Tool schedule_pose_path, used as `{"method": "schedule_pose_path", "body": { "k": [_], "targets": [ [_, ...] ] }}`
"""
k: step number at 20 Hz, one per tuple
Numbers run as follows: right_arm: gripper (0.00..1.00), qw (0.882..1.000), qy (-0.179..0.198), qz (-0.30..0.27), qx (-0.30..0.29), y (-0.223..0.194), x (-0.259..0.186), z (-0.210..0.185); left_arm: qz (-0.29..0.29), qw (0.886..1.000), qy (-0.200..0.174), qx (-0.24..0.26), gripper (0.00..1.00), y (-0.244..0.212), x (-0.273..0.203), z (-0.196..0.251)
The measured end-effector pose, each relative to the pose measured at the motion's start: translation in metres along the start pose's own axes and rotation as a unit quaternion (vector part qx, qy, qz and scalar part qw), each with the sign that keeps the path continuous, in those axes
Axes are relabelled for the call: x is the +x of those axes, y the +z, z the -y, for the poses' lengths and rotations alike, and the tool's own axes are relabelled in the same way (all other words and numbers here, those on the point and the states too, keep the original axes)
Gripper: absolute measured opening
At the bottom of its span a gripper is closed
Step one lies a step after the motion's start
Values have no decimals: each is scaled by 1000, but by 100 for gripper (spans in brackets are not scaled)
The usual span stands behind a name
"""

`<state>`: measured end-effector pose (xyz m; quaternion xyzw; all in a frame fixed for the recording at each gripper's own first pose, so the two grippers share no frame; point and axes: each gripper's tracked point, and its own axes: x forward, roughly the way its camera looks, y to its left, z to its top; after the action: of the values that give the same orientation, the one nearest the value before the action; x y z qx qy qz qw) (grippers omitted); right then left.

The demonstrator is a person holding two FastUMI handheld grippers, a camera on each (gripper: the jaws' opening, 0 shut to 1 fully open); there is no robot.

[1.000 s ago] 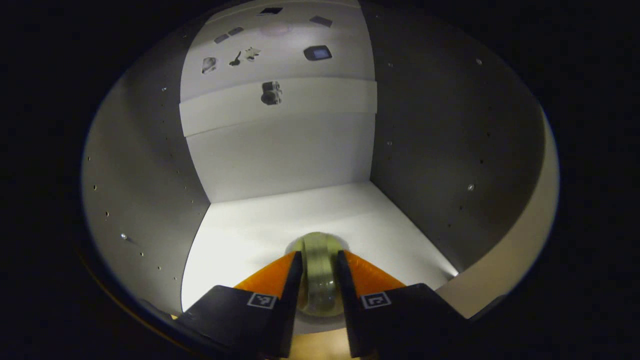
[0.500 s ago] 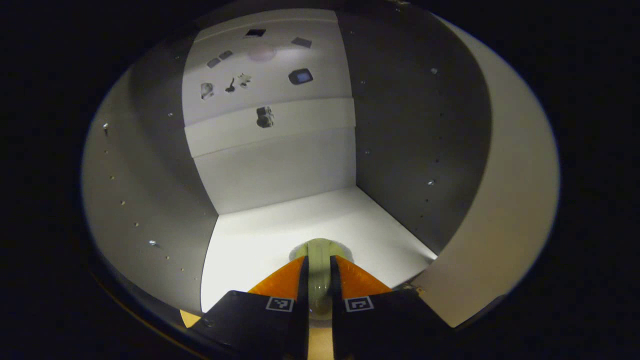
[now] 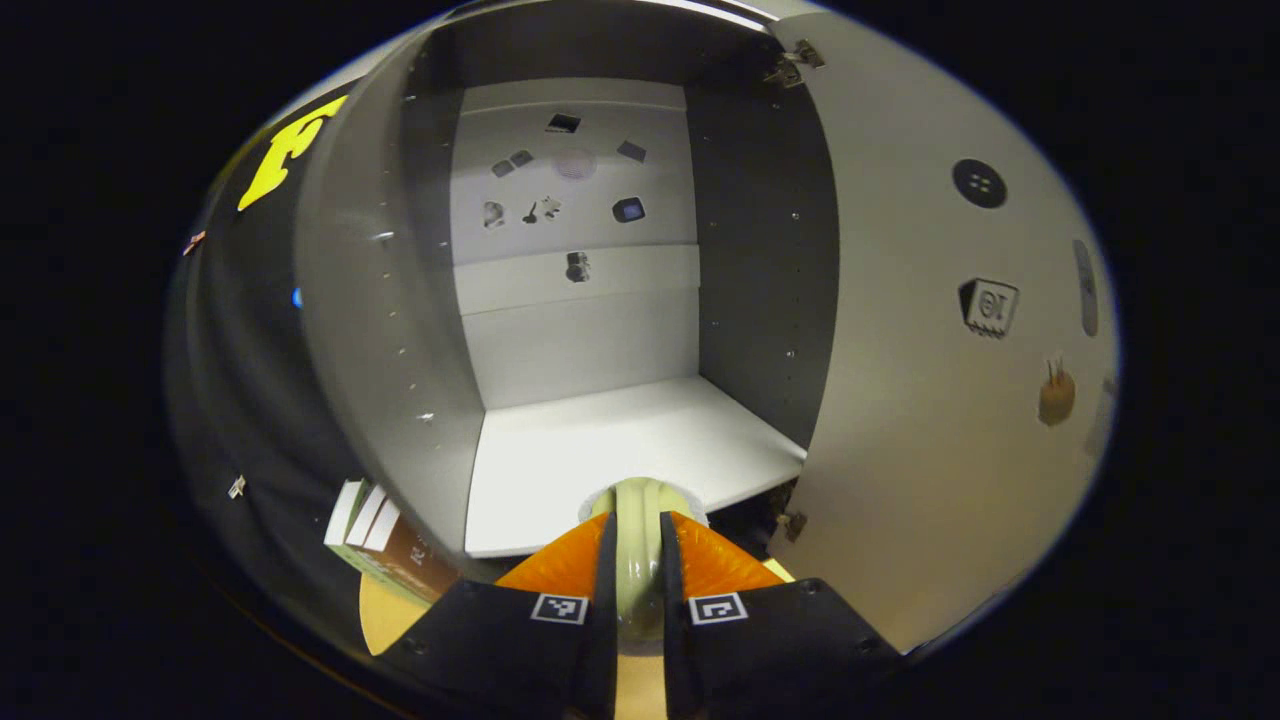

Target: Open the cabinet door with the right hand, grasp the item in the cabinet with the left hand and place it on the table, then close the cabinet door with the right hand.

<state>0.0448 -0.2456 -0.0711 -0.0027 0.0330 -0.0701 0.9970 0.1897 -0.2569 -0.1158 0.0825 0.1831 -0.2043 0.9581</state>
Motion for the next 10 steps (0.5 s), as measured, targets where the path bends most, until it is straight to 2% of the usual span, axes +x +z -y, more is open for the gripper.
{"method": "schedule_pose_path", "body": {
  "k": [4, 10],
  "targets": [
    [98, 1000, 3, 5, 3, 7, -9, -17, -3, 1000, 9, -5, 22, -40, -42, -3],
    [98, 1000, 10, 14, 7, 17, -20, -43, -17, 999, 30, -29, 22, -119, -79, 12]
  ]
}}
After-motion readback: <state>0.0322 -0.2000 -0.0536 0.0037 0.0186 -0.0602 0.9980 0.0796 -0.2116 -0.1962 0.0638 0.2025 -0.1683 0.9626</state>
